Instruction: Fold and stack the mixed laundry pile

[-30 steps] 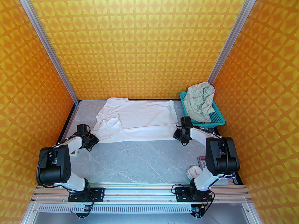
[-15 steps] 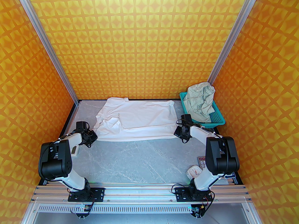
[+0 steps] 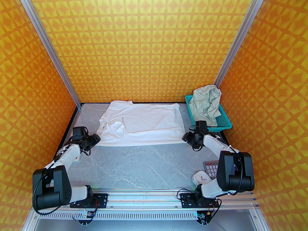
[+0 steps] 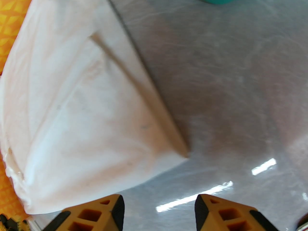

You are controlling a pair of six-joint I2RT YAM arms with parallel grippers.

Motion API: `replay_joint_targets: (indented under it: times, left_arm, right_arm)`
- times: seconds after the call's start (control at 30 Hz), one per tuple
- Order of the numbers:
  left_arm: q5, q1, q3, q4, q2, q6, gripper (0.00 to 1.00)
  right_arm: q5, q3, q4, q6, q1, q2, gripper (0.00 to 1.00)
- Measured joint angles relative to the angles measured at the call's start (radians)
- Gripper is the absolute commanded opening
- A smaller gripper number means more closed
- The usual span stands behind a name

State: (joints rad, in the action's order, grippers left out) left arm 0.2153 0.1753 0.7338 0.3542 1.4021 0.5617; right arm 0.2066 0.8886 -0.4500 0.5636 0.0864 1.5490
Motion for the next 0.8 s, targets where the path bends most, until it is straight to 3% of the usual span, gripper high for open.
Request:
replay_joint_targets:
  times: [0.2, 0.33, 0.47, 0.67, 0.8]
  left_arm:
    - [0.019, -0.031, 0.001, -0.054, 0.1, 0.029, 0.66]
    - [0.017, -0.045, 0.021, -0.066, 0.156, 0.043, 0.61]
    - [0.008, -0.05, 0.042, -0.08, 0.19, 0.057, 0.44]
    - [0.0, -0.053, 0.045, -0.132, 0.226, 0.063, 0.02]
    - [0.002, -0.057, 0.045, -0.153, 0.218, 0.062, 0.0]
  right_arm:
    - [0.015, -0.005, 0.063, 0.036, 0.0, 0.074, 0.51]
    - [0.015, -0.005, 0.065, 0.042, -0.003, 0.095, 0.44]
    - [0.016, -0.005, 0.067, 0.042, -0.006, 0.106, 0.33]
    - [0.019, -0.005, 0.066, 0.035, -0.007, 0.128, 0.11]
    - [0.019, -0.005, 0.066, 0.026, -0.008, 0.129, 0.0]
